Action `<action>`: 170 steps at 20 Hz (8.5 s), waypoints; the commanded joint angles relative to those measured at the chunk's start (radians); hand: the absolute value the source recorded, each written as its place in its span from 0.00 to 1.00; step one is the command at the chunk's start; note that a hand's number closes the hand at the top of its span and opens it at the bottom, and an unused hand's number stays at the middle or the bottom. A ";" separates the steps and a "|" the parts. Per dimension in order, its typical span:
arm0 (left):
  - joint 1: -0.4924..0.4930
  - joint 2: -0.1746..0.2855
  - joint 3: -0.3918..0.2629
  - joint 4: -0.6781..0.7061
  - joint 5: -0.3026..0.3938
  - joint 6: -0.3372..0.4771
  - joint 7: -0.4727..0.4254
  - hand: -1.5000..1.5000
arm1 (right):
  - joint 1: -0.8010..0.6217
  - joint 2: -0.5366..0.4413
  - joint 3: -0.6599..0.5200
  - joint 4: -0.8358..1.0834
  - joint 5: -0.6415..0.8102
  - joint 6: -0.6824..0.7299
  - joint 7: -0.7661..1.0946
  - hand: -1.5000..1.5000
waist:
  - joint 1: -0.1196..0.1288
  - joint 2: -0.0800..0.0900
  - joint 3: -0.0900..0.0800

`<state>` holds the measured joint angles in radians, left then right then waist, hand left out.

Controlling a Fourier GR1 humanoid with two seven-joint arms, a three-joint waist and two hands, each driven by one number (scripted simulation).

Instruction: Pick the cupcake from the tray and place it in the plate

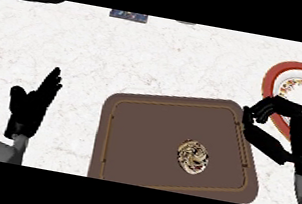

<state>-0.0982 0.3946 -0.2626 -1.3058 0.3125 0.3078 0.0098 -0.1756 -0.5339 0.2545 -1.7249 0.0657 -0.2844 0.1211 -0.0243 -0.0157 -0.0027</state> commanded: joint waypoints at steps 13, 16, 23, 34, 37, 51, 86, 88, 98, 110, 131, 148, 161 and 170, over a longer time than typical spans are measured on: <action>0.002 -0.046 -0.044 -0.084 -0.074 0.101 0.141 0.50 | 0.245 -0.010 0.194 -0.142 0.273 -0.010 -0.098 0.00 | 0.017 0.012 0.000; -0.015 -0.042 -0.020 -0.048 -0.076 0.090 0.123 0.50 | 0.226 -0.094 0.202 -0.207 0.324 0.091 0.025 0.00 | 0.016 0.015 0.000; -0.007 -0.037 -0.050 -0.135 -0.110 0.104 0.203 0.50 | 0.102 -0.142 0.262 -0.310 0.291 0.382 0.381 0.00 | 0.033 0.013 0.001; 0.024 -0.094 0.004 -0.116 -0.154 0.055 0.178 0.50 | -0.001 0.029 0.246 -0.173 0.280 0.612 0.504 0.00 | 0.026 0.016 0.003; 0.046 -0.090 0.025 -0.146 -0.165 0.032 0.188 0.50 | -0.072 0.156 0.276 -0.112 0.338 0.621 0.565 0.00 | 0.029 0.015 0.003; 0.057 -0.165 0.093 -0.156 -0.264 -0.015 0.197 0.50 | 0.009 0.237 0.176 0.017 0.474 0.703 0.360 0.00 | 0.027 0.016 0.003; 0.084 -0.246 0.163 -0.145 -0.352 -0.068 0.187 0.50 | -0.233 0.158 -0.251 0.227 0.722 0.364 0.060 1.00 | 0.017 0.012 0.003; 0.058 -0.241 0.174 -0.145 -0.339 -0.076 0.210 0.50 | -0.237 0.167 -0.301 0.234 0.757 0.241 0.065 1.00 | 0.017 0.014 0.003; 0.058 -0.232 0.191 -0.186 -0.343 -0.109 0.233 0.50 | -0.261 0.078 -0.478 0.216 0.739 0.291 0.184 1.00 | 0.025 0.016 0.003; 0.038 -0.227 0.240 -0.162 -0.319 -0.157 0.229 0.50 | -0.436 -0.017 -0.554 0.796 0.764 0.157 -0.043 1.00 | 0.039 0.020 0.003; 0.020 -0.244 0.240 -0.132 -0.350 -0.154 0.228 0.50 | -0.541 -0.144 -0.646 1.312 0.623 0.431 -0.524 0.00 | 0.035 0.021 0.004; 0.140 -0.259 0.213 -0.257 -0.358 -0.164 0.212 0.50 | -0.454 -0.258 -0.938 1.447 0.261 0.759 -0.772 0.00 | 0.040 0.019 0.005; 0.072 -0.289 0.219 -0.154 -0.386 -0.162 0.188 0.50 | -0.499 -0.237 -0.876 1.489 0.279 0.618 -0.782 0.00 | 0.049 0.025 0.005; 0.128 -0.312 0.194 -0.197 -0.412 -0.149 0.183 0.50 | -0.466 -0.219 -0.860 1.515 0.281 0.535 -0.806 0.00 | 0.052 0.024 0.005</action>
<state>-0.0416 0.1104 -0.0375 -1.4822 -0.0774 0.1456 0.2290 -0.6559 -0.7675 -0.6136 -0.2125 0.3492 0.2786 -0.6694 0.0280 0.0097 0.0031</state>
